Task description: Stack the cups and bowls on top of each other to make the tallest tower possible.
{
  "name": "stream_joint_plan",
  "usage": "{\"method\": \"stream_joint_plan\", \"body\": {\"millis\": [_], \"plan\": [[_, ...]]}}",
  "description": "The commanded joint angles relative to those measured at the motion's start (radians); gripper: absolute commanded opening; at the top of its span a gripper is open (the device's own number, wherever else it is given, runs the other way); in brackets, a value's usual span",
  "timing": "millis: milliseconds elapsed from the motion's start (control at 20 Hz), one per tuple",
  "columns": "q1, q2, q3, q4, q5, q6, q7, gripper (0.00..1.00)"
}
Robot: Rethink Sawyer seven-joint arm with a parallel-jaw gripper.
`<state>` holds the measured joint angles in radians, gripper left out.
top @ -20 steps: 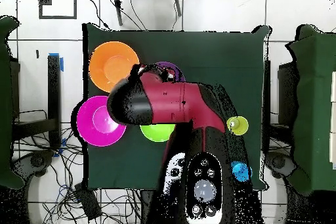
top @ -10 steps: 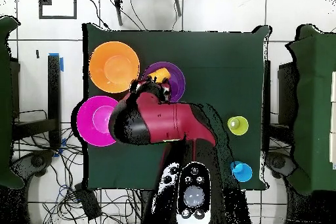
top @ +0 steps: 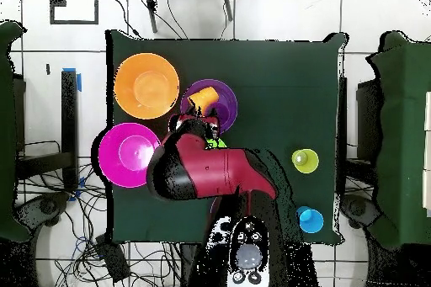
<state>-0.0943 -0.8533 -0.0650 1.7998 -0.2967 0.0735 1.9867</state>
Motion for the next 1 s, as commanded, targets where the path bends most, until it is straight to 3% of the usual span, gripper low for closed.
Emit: {"method": "stream_joint_plan", "body": {"millis": [50,400,750,1000], "plan": [[0.032,0.074,-0.032,0.121,-0.104,-0.161,0.098,1.0],[0.106,0.085,-0.152,0.211,-0.081,-0.296,0.108,1.0],[0.15,0.1,-0.219,0.281,-0.057,-0.438,0.107,1.0],[0.144,0.124,-0.217,0.291,-0.049,-0.48,0.111,1.0]]}}
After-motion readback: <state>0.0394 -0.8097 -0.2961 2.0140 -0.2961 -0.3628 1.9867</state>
